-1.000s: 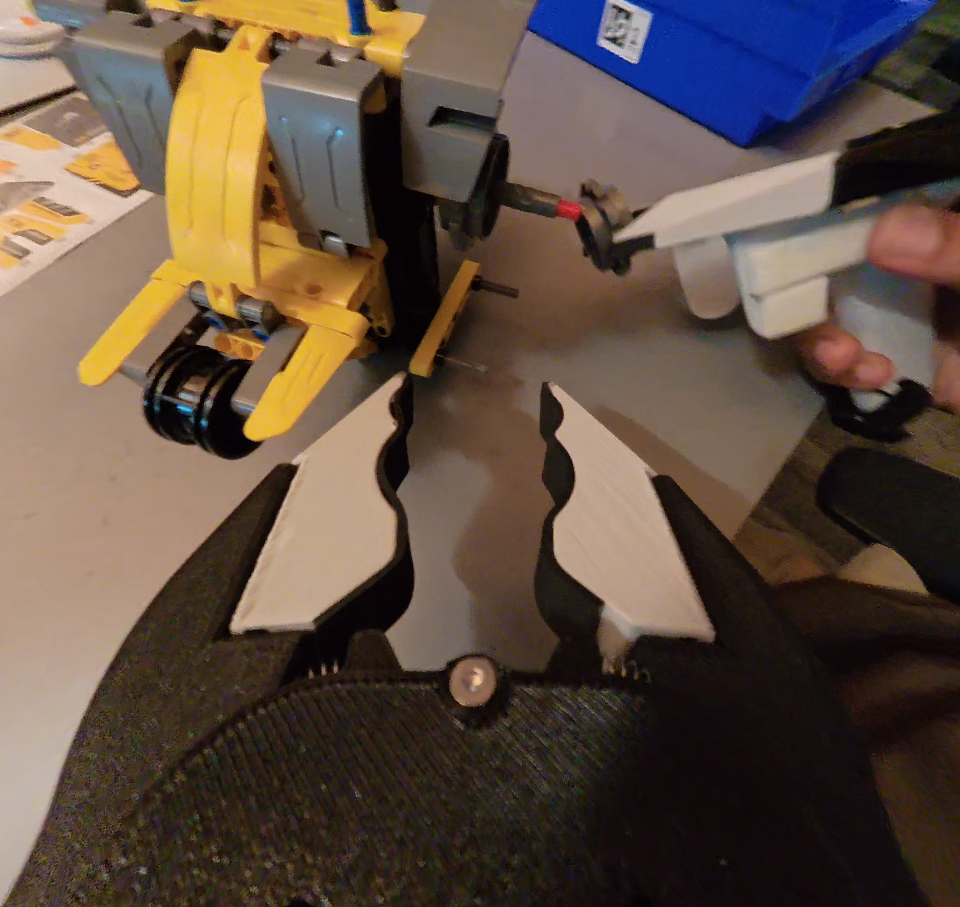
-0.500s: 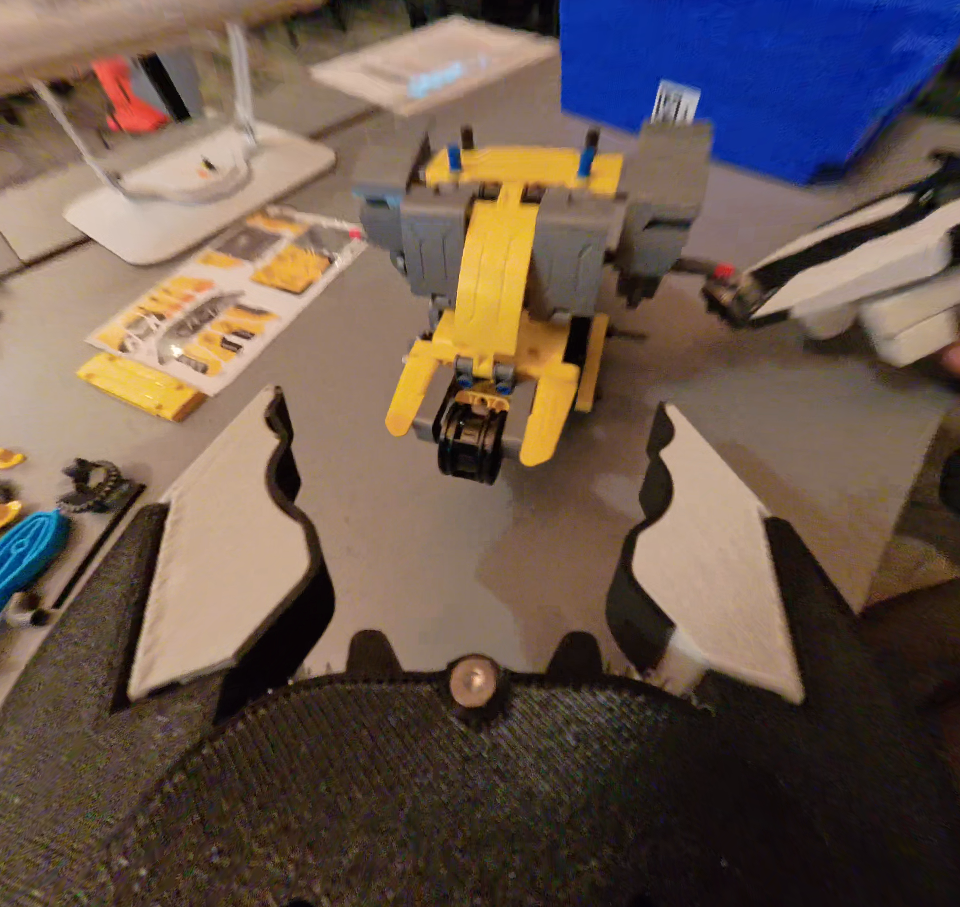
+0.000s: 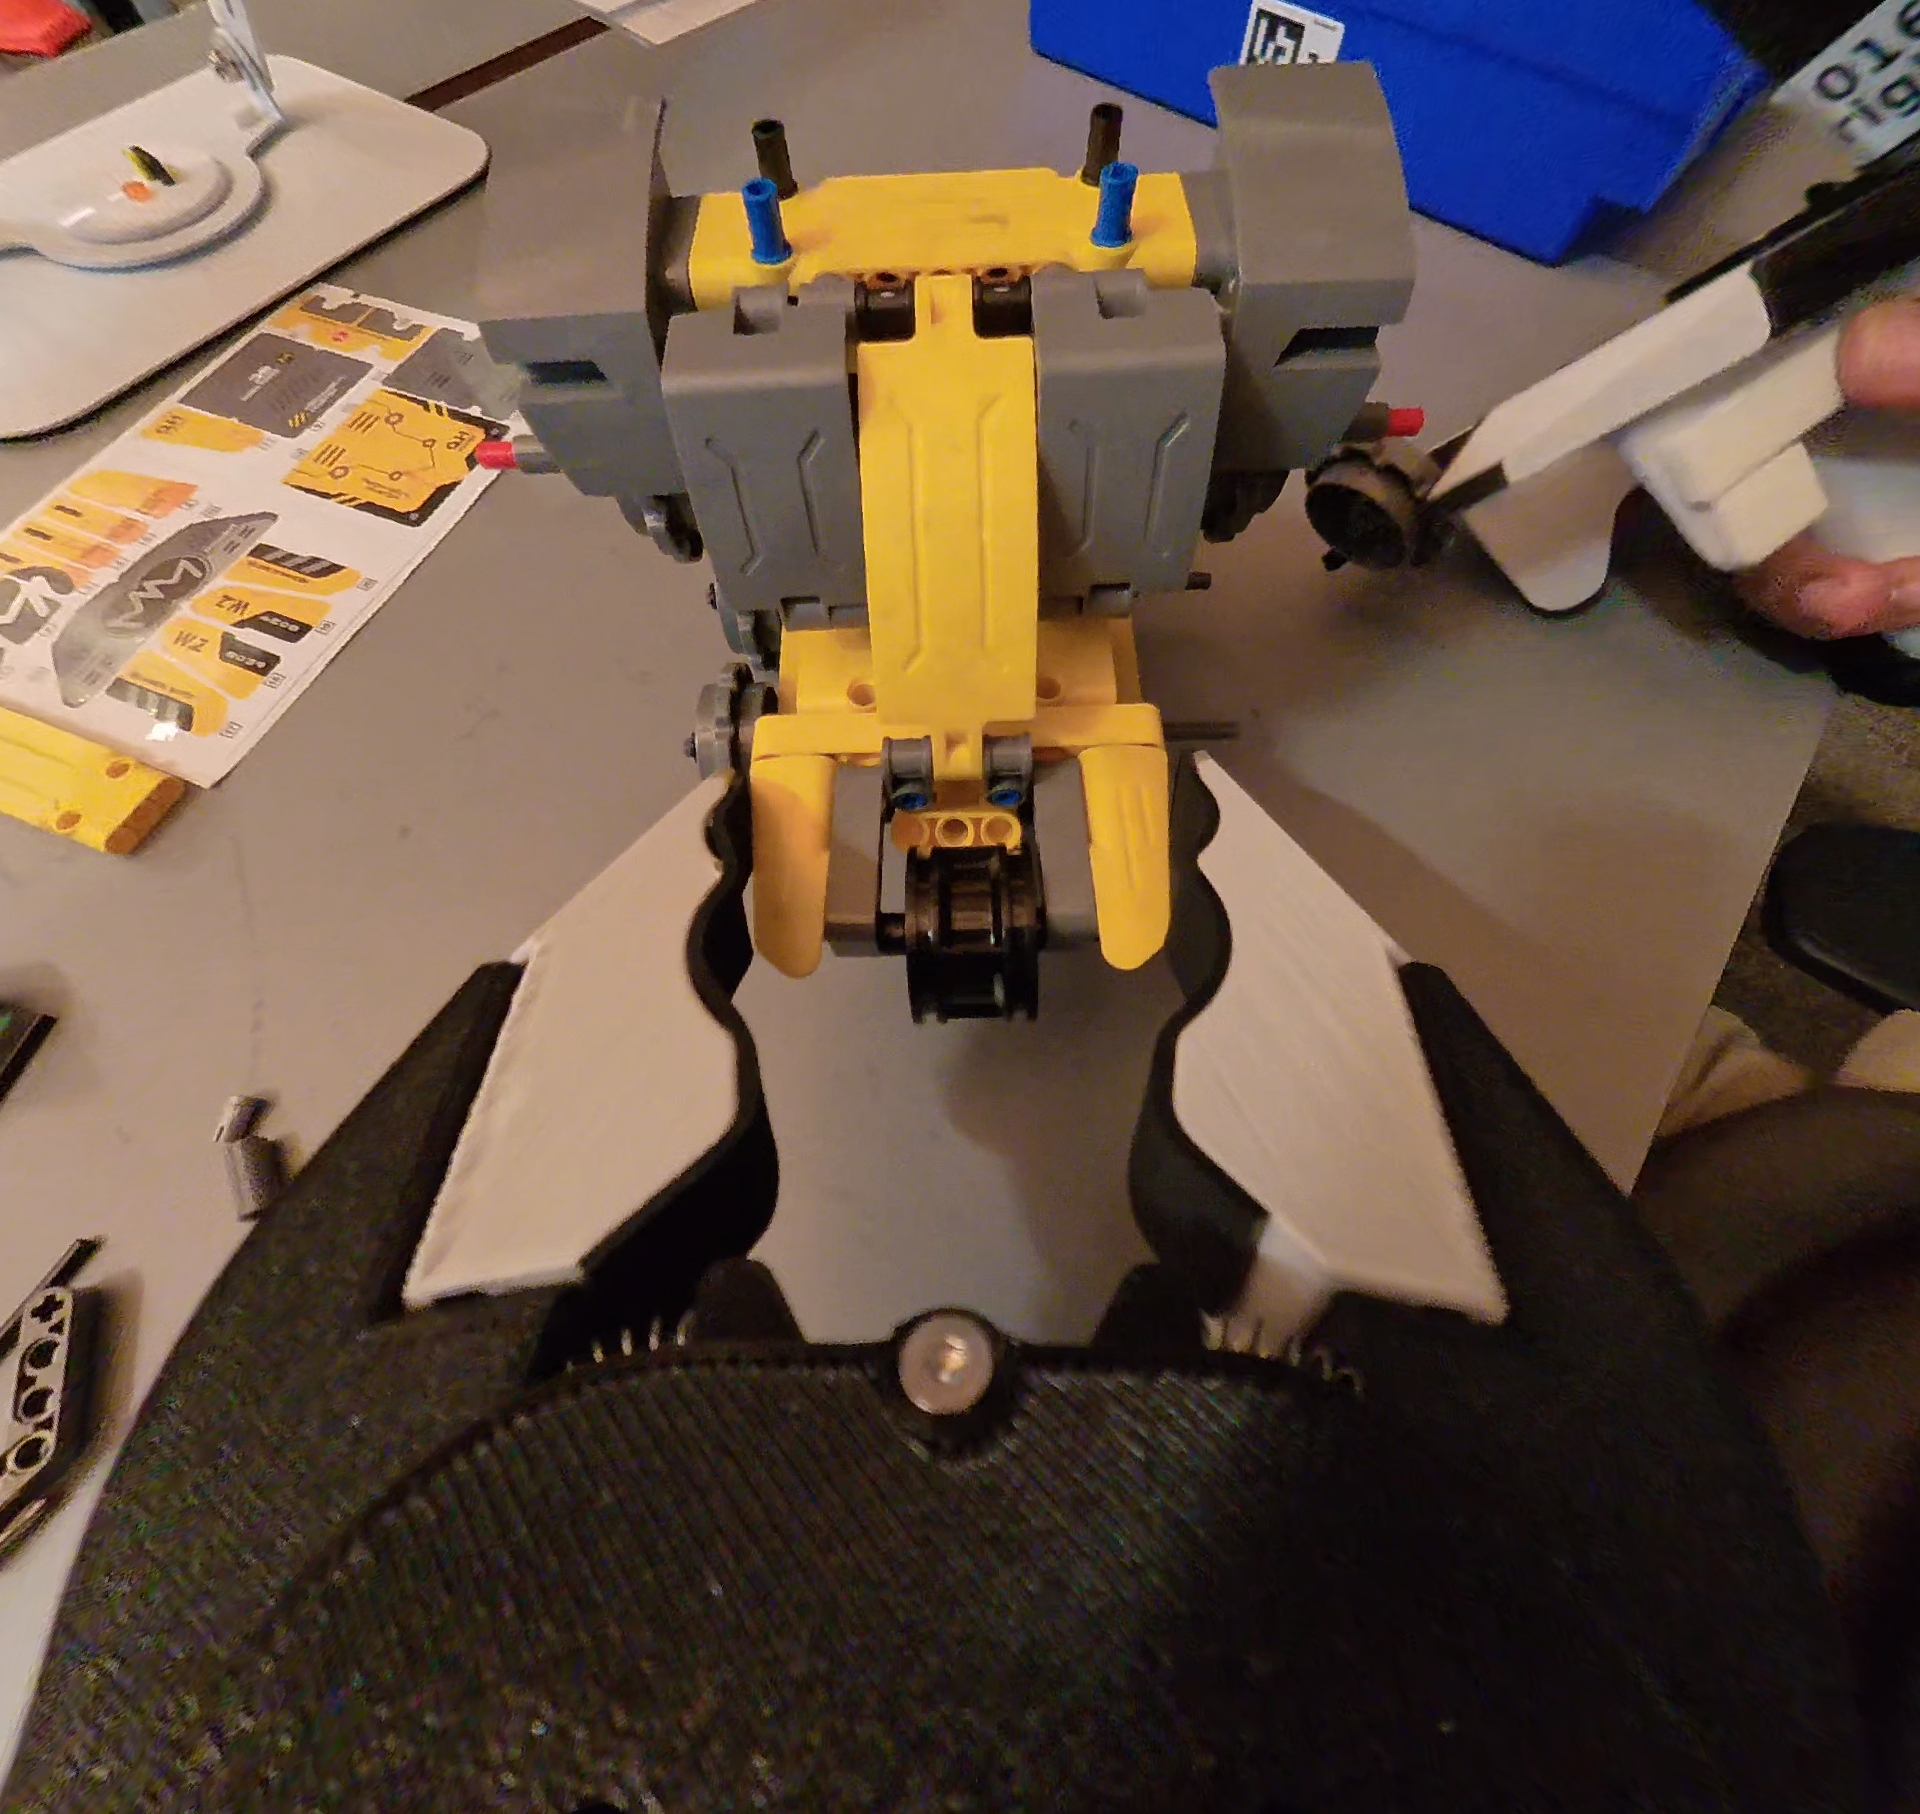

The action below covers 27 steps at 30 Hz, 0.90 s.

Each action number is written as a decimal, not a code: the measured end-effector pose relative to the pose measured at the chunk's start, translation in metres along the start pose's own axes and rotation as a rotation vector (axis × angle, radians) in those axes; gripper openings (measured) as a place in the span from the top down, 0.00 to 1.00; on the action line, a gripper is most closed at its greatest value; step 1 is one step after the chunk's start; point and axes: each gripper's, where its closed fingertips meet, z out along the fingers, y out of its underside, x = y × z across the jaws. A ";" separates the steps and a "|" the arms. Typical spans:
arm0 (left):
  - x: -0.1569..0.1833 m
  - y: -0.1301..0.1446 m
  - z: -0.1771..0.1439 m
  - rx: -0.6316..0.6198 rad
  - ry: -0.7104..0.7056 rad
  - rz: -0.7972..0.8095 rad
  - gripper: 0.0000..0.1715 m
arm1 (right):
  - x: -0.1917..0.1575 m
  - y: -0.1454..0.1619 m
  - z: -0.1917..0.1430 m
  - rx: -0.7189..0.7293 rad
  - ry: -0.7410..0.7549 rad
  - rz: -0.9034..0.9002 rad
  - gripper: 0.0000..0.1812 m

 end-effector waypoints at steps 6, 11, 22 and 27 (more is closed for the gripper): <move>0.000 -0.003 0.004 0.009 -0.009 -0.064 0.53 | -0.005 -0.008 0.005 -0.003 -0.125 0.162 0.78; -0.002 -0.009 0.010 0.012 -0.010 -0.093 0.54 | -0.008 -0.013 0.009 0.016 -0.163 0.204 0.76; -0.011 -0.016 0.007 0.074 0.071 -0.242 0.54 | 0.003 -0.028 0.013 0.051 -0.161 0.274 0.76; -0.013 -0.017 0.006 0.090 0.088 -0.273 0.54 | 0.002 -0.034 0.023 0.057 -0.179 0.281 0.75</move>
